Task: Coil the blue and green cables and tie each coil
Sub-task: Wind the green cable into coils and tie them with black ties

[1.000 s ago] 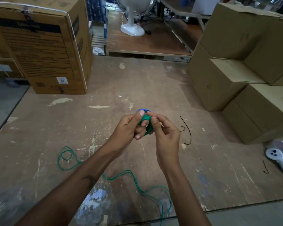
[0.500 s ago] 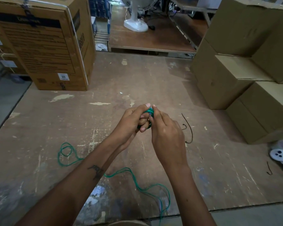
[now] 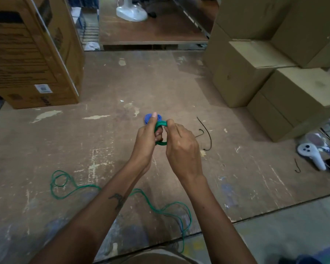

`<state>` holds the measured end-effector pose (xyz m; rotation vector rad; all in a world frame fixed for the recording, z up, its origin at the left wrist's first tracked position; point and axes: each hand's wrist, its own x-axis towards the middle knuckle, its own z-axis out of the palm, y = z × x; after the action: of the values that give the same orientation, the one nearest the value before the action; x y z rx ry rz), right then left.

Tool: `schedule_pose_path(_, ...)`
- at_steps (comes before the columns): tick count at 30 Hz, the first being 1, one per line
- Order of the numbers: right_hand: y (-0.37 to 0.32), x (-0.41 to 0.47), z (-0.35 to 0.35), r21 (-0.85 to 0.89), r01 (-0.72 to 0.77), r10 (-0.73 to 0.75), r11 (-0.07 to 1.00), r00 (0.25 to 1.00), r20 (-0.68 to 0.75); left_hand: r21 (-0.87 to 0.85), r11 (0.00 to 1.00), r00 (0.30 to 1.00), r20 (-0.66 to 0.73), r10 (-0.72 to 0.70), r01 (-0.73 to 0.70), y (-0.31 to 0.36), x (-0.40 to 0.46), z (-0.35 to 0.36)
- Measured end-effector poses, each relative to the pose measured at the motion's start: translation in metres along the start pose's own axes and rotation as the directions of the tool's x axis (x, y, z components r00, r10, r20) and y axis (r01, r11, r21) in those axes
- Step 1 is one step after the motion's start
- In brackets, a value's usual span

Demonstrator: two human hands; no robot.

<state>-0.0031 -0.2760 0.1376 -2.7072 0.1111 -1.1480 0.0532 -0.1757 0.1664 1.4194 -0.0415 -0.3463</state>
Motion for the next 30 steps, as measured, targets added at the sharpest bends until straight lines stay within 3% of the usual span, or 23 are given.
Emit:
schedule_pose_path(3,0.016,-0.013,0.005,-0.048,-0.035,0.036,0.998,0.999,0.016,0.114,0.992,0.997,0.038,-0.067,0.062,-0.016,0.004,0.013)
schedule_pose_path(7,0.037,-0.024,0.012,-0.074,-0.132,0.138,0.989,0.986,0.09,-0.035,0.982,0.982,0.05,-0.183,0.185,-0.037,0.019,0.033)
schedule_pose_path(13,0.072,-0.033,0.019,-0.157,-0.196,0.23,0.968,0.943,0.24,-0.051,0.968,0.969,-0.003,-0.246,0.246,-0.071,0.034,0.068)
schedule_pose_path(18,0.1,-0.039,0.031,-0.14,-0.23,0.264,0.963,0.906,0.332,-0.043,0.968,0.969,-0.006,-0.248,0.247,-0.098,0.051,0.086)
schedule_pose_path(22,0.129,-0.044,0.045,0.038,-0.352,0.296,0.935,0.836,0.462,0.004,0.97,0.969,-0.045,-0.242,0.243,-0.121,0.07,0.097)
schedule_pose_path(25,0.151,-0.047,0.055,0.089,-0.421,0.332,0.902,0.812,0.48,0.05,0.972,0.971,-0.08,-0.227,0.231,-0.133,0.084,0.106)
schedule_pose_path(30,0.193,-0.043,0.084,-0.068,-0.352,0.325,0.934,0.75,0.576,0.075,0.965,0.964,-0.111,-0.241,0.25,-0.15,0.105,0.112)
